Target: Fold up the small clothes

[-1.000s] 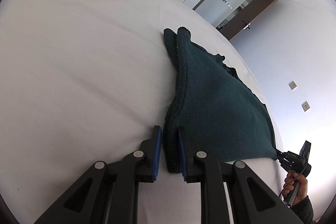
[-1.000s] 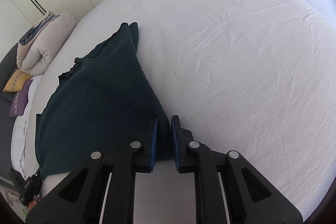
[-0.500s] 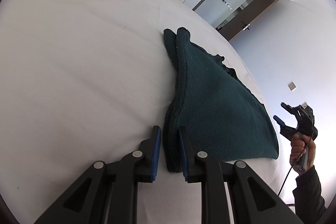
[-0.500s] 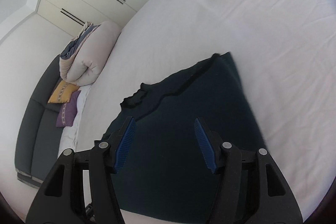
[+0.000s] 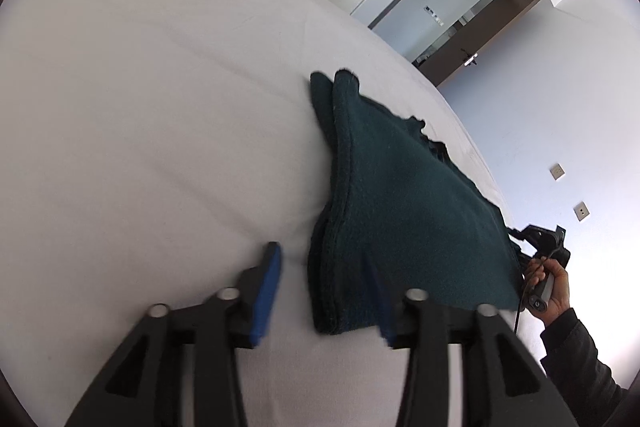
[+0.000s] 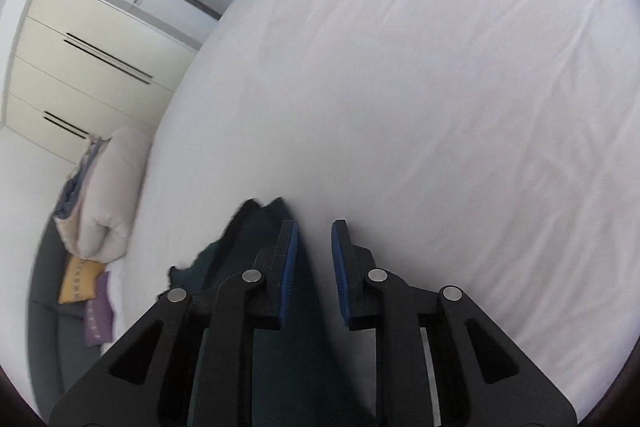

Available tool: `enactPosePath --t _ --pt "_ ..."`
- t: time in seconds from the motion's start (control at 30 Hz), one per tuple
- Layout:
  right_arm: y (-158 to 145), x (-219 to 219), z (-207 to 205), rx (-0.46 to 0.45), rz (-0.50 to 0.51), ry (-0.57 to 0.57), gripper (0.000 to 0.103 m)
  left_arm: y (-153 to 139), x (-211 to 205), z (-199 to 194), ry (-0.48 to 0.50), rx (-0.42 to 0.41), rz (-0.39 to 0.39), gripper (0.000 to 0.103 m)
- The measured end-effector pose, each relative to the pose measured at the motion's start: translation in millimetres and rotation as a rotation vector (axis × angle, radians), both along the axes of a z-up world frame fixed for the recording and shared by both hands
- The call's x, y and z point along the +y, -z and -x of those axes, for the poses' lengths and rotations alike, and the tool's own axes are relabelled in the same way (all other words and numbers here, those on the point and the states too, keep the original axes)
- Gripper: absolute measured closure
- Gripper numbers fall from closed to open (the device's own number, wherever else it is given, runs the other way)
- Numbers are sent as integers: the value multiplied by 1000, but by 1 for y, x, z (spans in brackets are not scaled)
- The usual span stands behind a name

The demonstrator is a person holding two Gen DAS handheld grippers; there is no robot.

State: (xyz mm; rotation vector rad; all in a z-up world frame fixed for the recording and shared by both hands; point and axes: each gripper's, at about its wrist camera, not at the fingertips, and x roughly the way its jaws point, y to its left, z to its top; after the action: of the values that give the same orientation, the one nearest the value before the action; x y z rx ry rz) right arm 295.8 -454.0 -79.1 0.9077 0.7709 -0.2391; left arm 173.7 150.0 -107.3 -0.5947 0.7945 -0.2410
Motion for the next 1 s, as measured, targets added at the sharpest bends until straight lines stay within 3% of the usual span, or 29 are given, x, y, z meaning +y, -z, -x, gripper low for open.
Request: enactPosePath --t 0.07,0.1,0.27,0.3,0.37,0.47,0.57,0.6,0.63,0.67,0.77,0.87,1.0 --pt "-12 1 14 -56 -15 -4 85 -17 5 5 -66 -55 -19 7" --pt "-18 4 20 -80 -29 -30 85 -23 9 5 -85 -69 -17 4" --pt "-41 59 25 -129 -41 -281 85 -26 6 -41 -10 24 14 11" --pt "-43 76 22 -131 -43 -341 85 -21 2 -54 17 61 30 17" --pt "-51 104 19 -147 -47 -447 85 -4 -5 -80 69 168 95 21" --pt "-53 152 19 -161 -75 -574 84 3 -17 -98 82 215 109 22" --pt "-50 192 14 -142 -106 -648 64 4 -32 -112 148 267 120 23" --pt "-50 203 11 -141 -112 -655 45 4 -36 -115 166 284 109 23" --pt "-50 212 8 -148 -124 -658 40 4 -39 -118 177 293 98 23" --pt "-51 221 8 -152 -143 -668 40 4 -40 -120 188 303 102 27" --pt "-45 247 -8 -126 -203 -716 40 15 -35 -123 204 363 218 66" --pt "-41 281 -24 -96 -209 -780 40 20 -34 -121 209 367 234 74" --pt "-28 320 -43 -60 -291 -868 40 23 -25 -113 192 350 328 84"
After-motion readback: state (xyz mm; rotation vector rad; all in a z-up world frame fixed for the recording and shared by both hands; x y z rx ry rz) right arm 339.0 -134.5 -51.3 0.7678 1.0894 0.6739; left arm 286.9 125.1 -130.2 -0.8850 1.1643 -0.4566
